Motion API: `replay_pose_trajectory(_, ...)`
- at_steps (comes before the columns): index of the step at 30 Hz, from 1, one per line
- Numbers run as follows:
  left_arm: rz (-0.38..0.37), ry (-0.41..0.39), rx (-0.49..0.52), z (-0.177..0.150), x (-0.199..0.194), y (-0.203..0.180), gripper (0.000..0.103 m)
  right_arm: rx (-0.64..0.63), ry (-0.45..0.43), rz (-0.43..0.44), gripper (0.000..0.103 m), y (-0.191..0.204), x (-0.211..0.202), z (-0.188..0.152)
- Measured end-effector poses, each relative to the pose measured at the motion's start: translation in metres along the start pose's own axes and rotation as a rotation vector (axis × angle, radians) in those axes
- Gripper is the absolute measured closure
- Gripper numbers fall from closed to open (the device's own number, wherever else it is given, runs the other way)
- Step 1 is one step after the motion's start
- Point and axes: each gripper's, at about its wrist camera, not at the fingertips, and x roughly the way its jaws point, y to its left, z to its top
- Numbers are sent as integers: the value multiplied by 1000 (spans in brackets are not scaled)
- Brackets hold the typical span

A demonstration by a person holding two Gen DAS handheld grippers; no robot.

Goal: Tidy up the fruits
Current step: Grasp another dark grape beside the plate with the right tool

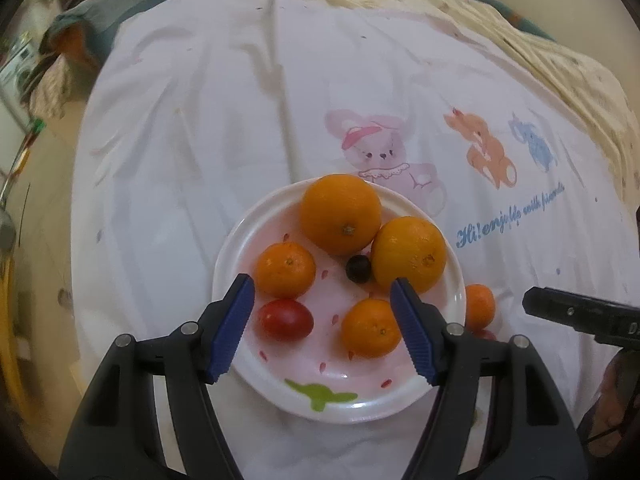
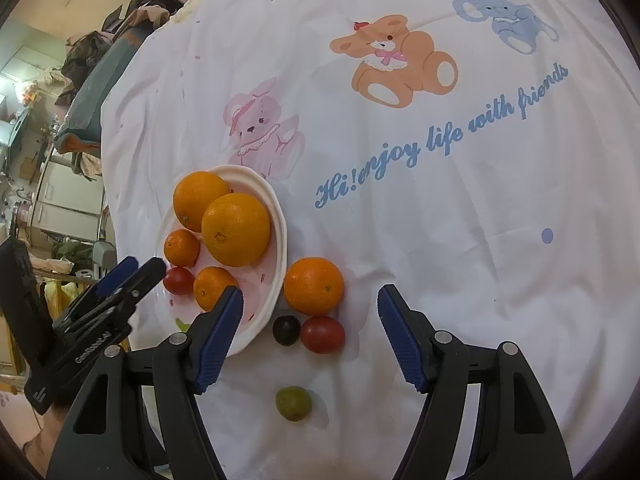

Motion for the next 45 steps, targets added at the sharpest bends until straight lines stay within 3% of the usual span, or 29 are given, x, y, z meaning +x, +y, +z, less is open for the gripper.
replay_pose_trajectory(7,10,-35,-19,-14,-28,0,36,30,13,37,31,-8,-10,-13)
replay_pose_trajectory(10,-23,-66,-55,-22,-44,2,36,13,5,40,31,-4,-15,-19)
replay_pose_trajectory(16,6,-77,-90,-43,-63,10,36,3,-2,38,31,-3,-22,-31)
replay_pose_trajectory(26,66,-45,-99,-74,-64,12,36,-32,-47,-43,31,-3,-29,-39)
replay_pose_trajectory(33,54,-9,-136,-81,-54,18,36,-2,-48,-54,31,-10,-25,-34)
replay_pose_trajectory(38,55,33,-177,-81,-39,21,36,15,-13,-15,31,-10,-15,-34)
replay_pose_trajectory(41,32,51,-196,-80,-37,21,36,-40,21,-33,35,-1,-4,-37)
replay_pose_trajectory(45,15,53,-218,-78,-40,23,36,-118,66,-11,54,16,10,-44)
